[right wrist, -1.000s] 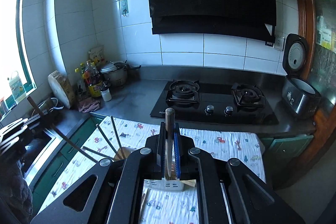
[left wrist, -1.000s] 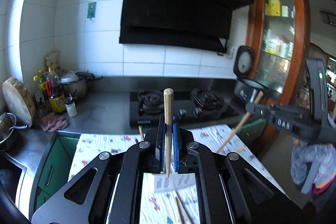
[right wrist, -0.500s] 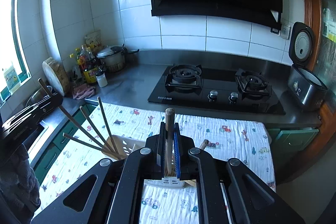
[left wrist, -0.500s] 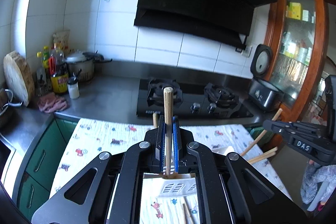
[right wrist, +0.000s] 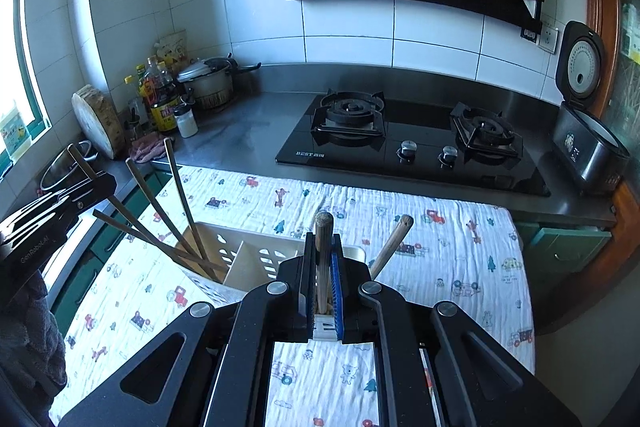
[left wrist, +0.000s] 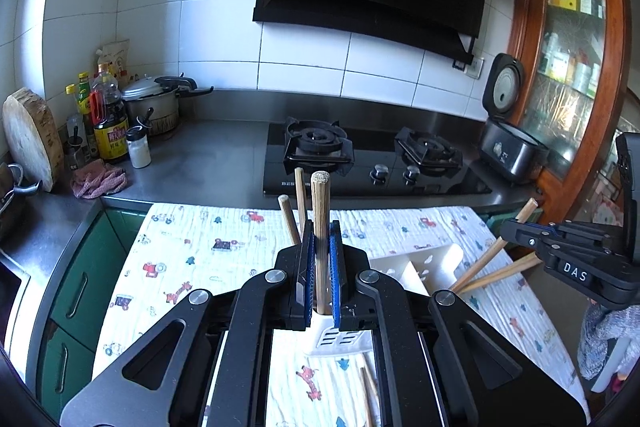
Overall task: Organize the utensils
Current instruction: 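Lower both chopsticks into the holder and open both grippers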
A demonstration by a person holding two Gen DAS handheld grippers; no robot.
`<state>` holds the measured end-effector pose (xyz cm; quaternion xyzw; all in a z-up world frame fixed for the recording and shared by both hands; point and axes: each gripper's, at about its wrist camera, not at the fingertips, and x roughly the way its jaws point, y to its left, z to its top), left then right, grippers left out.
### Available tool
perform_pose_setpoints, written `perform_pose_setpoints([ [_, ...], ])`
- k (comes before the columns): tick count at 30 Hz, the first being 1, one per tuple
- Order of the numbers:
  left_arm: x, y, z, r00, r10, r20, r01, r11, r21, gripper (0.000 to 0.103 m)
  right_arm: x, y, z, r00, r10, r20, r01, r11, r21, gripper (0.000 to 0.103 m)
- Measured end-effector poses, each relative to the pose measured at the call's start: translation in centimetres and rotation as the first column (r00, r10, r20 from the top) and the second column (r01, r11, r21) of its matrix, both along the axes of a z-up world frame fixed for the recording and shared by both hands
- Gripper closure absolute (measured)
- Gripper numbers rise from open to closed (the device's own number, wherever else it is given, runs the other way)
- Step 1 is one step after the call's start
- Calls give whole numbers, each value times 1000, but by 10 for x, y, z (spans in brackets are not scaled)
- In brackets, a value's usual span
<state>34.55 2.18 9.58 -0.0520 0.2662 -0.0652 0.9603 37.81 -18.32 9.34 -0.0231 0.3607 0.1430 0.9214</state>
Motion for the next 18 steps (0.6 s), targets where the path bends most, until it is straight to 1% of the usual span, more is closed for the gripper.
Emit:
perform_pose_setpoints([
  [5, -2, -4, -3, 1000, -7, -5, 8, 1000, 19, 97, 0, 0, -6, 1000, 0, -11, 0, 1000, -3, 96],
  [9, -6, -5, -3, 1000, -10, -6, 10, 1000, 24, 96, -1, 0, -6, 1000, -4, -12, 4, 1000, 0, 96],
  [12, -8, -4, -1, 1000, -10, -2, 10, 1000, 24, 96, -4, -1, -2, 1000, -15, 3, 15, 1000, -2, 95],
  [15, -13, -3, 4, 1000, -11, 13, 10, 1000, 24, 96, -8, -2, 3, 1000, -21, 16, 22, 1000, -5, 89],
  [18, -22, -4, 11, 999, -16, 29, 16, 1000, 21, 96, -16, -4, 12, 998, -32, 49, 33, 999, -29, 80],
])
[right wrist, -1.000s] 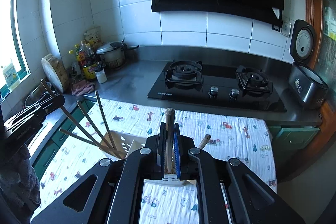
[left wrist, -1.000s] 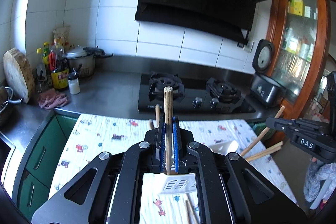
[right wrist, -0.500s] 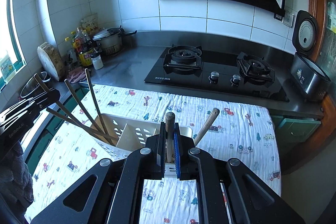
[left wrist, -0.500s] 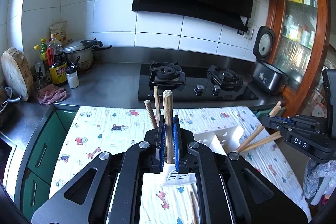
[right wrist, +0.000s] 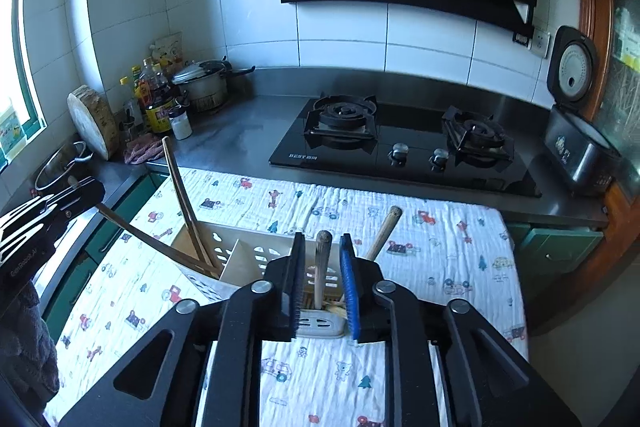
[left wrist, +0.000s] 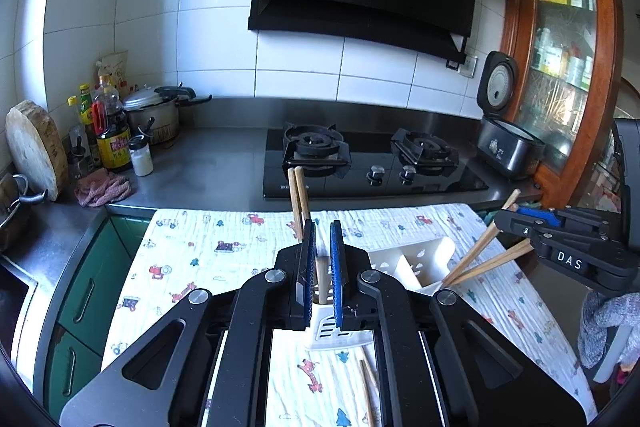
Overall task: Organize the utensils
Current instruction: 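Lower both chopsticks into the holder and open both grippers, then move both open grippers back toward the last chopsticks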
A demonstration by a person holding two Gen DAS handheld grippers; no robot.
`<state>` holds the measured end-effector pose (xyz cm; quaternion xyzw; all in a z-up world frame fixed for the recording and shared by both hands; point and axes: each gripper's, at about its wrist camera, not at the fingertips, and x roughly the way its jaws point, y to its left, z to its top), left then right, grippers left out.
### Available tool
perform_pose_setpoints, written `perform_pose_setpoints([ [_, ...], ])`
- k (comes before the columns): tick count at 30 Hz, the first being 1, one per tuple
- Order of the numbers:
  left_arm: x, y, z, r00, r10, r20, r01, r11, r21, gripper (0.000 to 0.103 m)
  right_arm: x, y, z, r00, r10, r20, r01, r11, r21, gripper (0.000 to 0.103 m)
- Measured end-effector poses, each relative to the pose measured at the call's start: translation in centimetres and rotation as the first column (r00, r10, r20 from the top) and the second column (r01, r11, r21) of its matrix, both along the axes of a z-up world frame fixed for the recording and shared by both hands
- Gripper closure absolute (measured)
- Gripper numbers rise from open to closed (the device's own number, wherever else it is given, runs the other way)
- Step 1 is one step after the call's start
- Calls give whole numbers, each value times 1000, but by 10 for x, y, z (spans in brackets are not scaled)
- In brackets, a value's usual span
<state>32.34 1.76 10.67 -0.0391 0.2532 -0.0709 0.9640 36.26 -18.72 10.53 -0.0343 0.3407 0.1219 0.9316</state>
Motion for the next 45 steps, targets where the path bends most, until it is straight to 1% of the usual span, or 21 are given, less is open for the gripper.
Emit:
perform_pose_setpoints([
  [2, -9, 0, 6, 1000, -4, 15, 4, 1000, -1, 94, -8, -2, 7, 1000, -5, 23, 5, 1000, -9, 74],
  [3, -14, 0, 8, 1000, -8, 22, 8, 1000, 0, 91, -13, -4, 12, 999, -6, 36, 6, 1000, -9, 72],
  [5, -27, 0, 14, 999, -13, 41, 13, 1000, 3, 82, -24, -7, 19, 998, -8, 61, 8, 1000, -8, 68],
  [6, -34, 0, 15, 999, -15, 52, 15, 1000, 6, 75, -30, -8, 24, 997, -9, 76, 9, 1000, -9, 66],
  [7, -41, 0, 18, 998, -17, 64, 17, 1000, 9, 71, -37, -10, 27, 996, -8, 91, 9, 1000, -10, 63],
  [9, -57, 0, 21, 996, -22, 86, 21, 1000, 17, 68, -51, -13, 33, 993, -11, 119, 13, 1000, -14, 58],
  [10, -66, 1, 22, 995, -24, 94, 22, 1000, 15, 62, -61, -14, 35, 991, -7, 131, 9, 1000, -11, 56],
  [13, -89, 5, 20, 994, -27, 109, 28, 1000, -8, 48, -84, -17, 32, 990, 4, 139, -3, 1000, -2, 51],
  [18, -128, 17, 4, 994, -29, 110, 37, 997, -70, 38, -126, -15, 11, 989, 25, 143, -25, 1000, -2, 38],
  [19, -135, 19, -1, 994, -26, 107, 35, 996, -82, 36, -133, -13, 6, 989, 30, 143, -30, 1000, -7, 33],
  [20, -141, 22, -5, 994, -24, 104, 34, 995, -96, 34, -142, -11, -1, 989, 37, 144, -35, 999, -19, 30],
  [21, -148, 25, -11, 995, -23, 100, 35, 993, -112, 32, -148, -9, -7, 988, 40, 146, -36, 999, -29, 29],
  [23, -160, 32, -22, 996, -11, 87, 23, 990, -136, 27, -164, -3, -23, 987, 49, 150, -41, 997, -58, 21],
  [24, -166, 33, -27, 997, 0, 82, 11, 990, -139, 25, -170, 0, -29, 987, 51, 152, -41, 997, -65, 18],
  [25, -171, 35, -33, 997, 11, 76, 0, 990, -140, 23, -177, 3, -38, 987, 55, 148, -45, 996, -71, 17],
  [27, -183, 39, -44, 997, 27, 69, -16, 989, -145, 21, -189, 10, -55, 989, 65, 134, -54, 995, -83, 15],
  [30, -198, 46, -61, 997, 58, 52, -49, 987, -152, 19, -204, 23, -80, 990, 85, 115, -72, 992, -105, 15],
  [36, -225, 59, -83, 992, 121, 42, -114, 984, -138, 17, -219, 44, -125, 992, 116, 49, -110, 987, -116, 15],
  [40, -239, 69, -93, 986, 161, 34, -154, 977, -144, 17, -220, 57, -152, 992, 126, -16, -127, 988, -84, 15],
  [44, -247, 77, -100, 982, 189, 20, -184, 972, -146, 17, -216, 67, -170, 989, 130, -66, -134, 989, -64, 15],
  [45, -248, 79, -102, 980, 196, 14, -192, 970, -149, 17, -213, 70, -173, 989, 129, -76, -134, 989, -62, 17],
])
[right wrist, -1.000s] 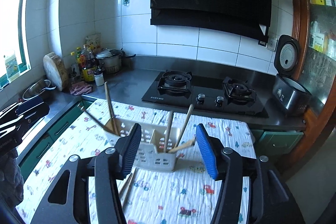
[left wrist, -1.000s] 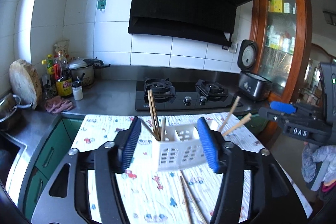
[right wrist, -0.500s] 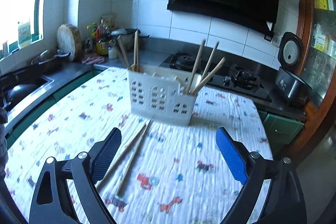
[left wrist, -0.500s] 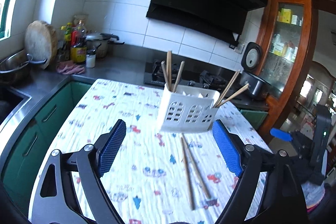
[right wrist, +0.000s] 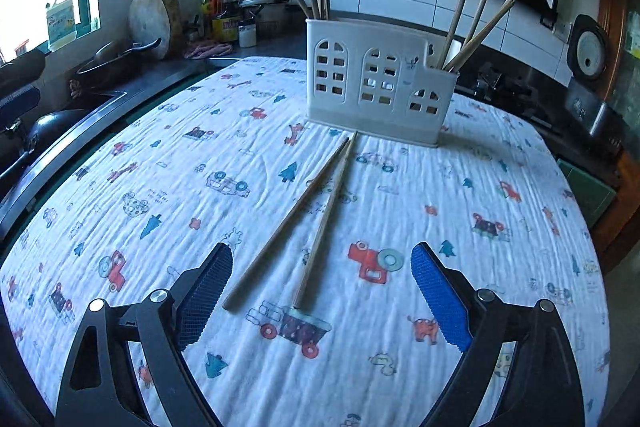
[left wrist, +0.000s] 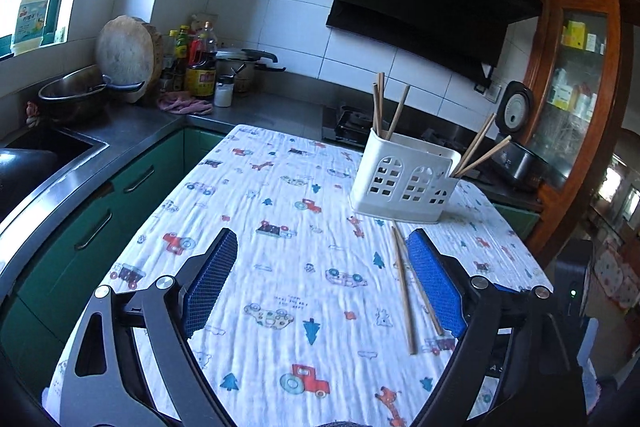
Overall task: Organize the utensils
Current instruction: 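Move both open grippers back toward the last chopsticks, then close the right gripper on one of the last chopsticks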
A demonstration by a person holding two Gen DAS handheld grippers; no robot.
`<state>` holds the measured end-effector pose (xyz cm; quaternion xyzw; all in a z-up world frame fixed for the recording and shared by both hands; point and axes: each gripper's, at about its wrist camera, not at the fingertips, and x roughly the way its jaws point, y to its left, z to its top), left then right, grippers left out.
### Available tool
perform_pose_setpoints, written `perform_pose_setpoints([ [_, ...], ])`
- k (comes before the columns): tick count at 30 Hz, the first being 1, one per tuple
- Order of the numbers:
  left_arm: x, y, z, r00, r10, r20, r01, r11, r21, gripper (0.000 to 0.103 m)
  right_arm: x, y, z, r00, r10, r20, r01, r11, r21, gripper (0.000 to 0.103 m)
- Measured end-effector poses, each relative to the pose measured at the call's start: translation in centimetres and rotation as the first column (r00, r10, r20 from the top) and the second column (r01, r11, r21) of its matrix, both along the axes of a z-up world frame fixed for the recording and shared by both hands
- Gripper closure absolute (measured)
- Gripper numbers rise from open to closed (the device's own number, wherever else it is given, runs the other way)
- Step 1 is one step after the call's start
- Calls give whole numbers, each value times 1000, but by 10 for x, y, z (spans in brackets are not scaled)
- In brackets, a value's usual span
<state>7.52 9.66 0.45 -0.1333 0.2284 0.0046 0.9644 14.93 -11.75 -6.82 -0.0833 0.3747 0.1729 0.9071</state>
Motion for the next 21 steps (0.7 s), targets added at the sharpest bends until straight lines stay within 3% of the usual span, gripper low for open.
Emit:
perform_pose_setpoints([
  [7, -7, 12, -11, 1000, 27, -14, -28, 999, -32, 17, 22, 3, -17, 996, -23, -87, 26, 999, 34, 39],
  [12, -7, 20, -20, 998, 45, -32, -47, 997, -53, 17, 36, 3, -25, 989, -29, -146, 40, 997, 73, 63],
  [21, -6, 28, -36, 995, 64, -71, -70, 994, -82, 17, 50, 8, -31, 983, -38, -181, 53, 996, 75, 86],
])
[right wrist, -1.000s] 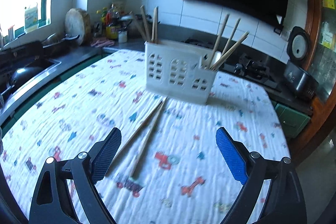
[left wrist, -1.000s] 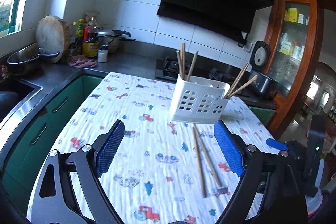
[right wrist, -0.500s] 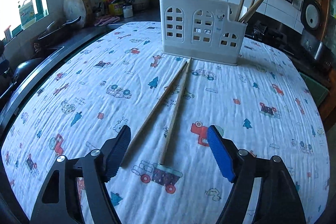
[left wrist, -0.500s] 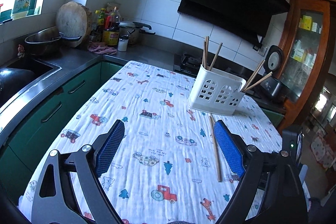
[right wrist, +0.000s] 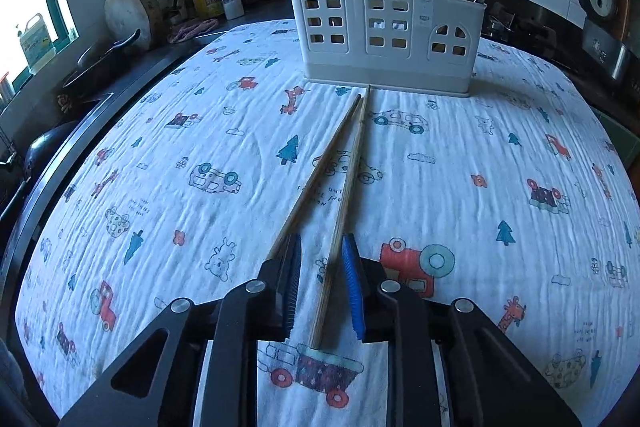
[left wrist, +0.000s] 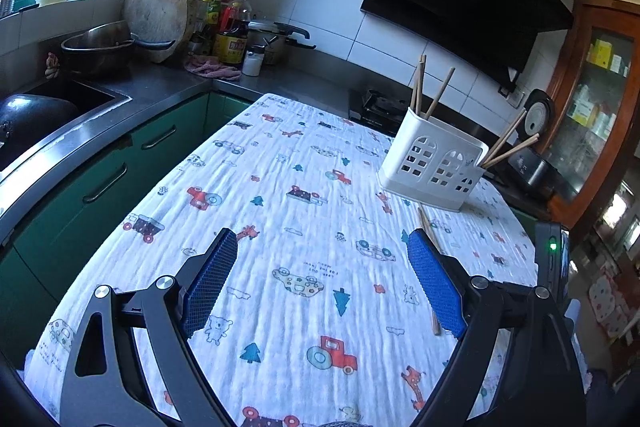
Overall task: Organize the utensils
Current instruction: 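Close the right gripper on one of the last chopsticks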
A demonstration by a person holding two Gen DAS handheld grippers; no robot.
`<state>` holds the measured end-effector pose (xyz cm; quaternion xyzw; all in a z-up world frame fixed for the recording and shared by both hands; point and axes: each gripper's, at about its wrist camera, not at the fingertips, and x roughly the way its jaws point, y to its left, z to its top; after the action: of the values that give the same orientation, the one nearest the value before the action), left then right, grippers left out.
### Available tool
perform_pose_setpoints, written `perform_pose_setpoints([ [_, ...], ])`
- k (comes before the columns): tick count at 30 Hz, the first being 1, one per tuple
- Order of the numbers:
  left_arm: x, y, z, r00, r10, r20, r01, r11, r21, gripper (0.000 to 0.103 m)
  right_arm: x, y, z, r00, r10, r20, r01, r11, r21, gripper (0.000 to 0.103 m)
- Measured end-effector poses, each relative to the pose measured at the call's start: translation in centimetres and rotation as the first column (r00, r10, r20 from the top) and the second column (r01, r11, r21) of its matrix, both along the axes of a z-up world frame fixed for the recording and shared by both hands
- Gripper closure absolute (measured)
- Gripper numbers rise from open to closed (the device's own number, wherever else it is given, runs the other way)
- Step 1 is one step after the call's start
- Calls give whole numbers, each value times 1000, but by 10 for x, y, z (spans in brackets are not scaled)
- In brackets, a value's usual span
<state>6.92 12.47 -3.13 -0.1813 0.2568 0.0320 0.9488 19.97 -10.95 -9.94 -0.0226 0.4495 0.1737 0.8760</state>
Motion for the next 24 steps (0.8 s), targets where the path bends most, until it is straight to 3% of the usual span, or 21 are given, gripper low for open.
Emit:
perform_pose_setpoints([
  [12, -4, 3, -5, 1000, 14, -10, -14, 1000, -7, 18, 8, 2, -9, 998, -53, -25, 52, 998, -43, 91],
  [24, 0, -8, -8, 999, -3, -32, 3, 1000, -1, 18, 4, -5, -4, 995, -101, 16, 102, 994, -41, 95],
])
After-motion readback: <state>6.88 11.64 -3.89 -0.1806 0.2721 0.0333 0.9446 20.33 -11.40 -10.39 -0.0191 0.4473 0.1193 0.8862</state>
